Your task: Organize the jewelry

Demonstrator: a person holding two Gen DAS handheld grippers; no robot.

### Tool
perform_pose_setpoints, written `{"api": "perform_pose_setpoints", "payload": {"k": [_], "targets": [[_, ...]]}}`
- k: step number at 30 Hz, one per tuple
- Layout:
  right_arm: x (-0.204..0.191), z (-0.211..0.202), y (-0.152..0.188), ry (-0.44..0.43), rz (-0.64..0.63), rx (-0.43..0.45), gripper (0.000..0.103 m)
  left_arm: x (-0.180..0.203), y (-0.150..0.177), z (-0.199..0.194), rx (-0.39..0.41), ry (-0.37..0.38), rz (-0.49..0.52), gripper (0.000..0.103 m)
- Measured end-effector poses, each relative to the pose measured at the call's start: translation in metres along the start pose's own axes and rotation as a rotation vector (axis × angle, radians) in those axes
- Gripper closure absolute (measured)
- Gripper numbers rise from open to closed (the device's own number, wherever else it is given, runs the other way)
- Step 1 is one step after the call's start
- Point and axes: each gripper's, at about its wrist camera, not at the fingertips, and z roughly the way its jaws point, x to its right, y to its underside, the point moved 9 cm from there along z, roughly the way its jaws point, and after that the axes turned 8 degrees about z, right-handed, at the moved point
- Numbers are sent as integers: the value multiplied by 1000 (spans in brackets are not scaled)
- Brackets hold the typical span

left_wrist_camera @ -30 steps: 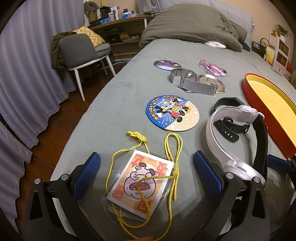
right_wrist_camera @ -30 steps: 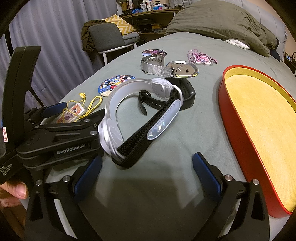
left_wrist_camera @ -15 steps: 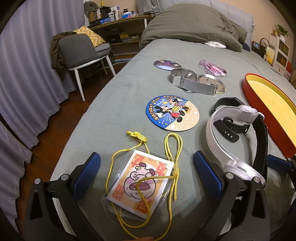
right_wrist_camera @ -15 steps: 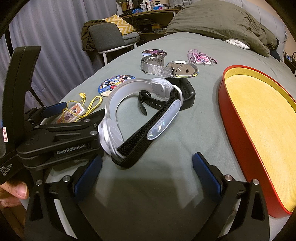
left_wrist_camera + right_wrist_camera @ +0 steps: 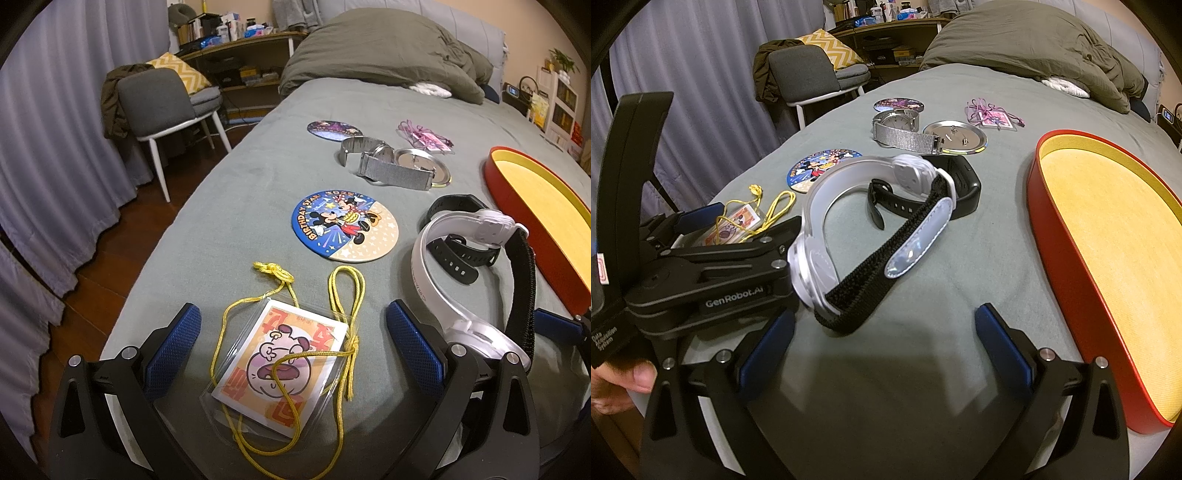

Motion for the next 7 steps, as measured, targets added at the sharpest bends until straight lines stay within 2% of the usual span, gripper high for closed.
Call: {"api": "perform_pose_setpoints", "payload": {"k": [7], "targets": [[0, 0, 0, 1, 0, 0, 9, -1, -1, 0, 1, 0, 0, 5]]}}
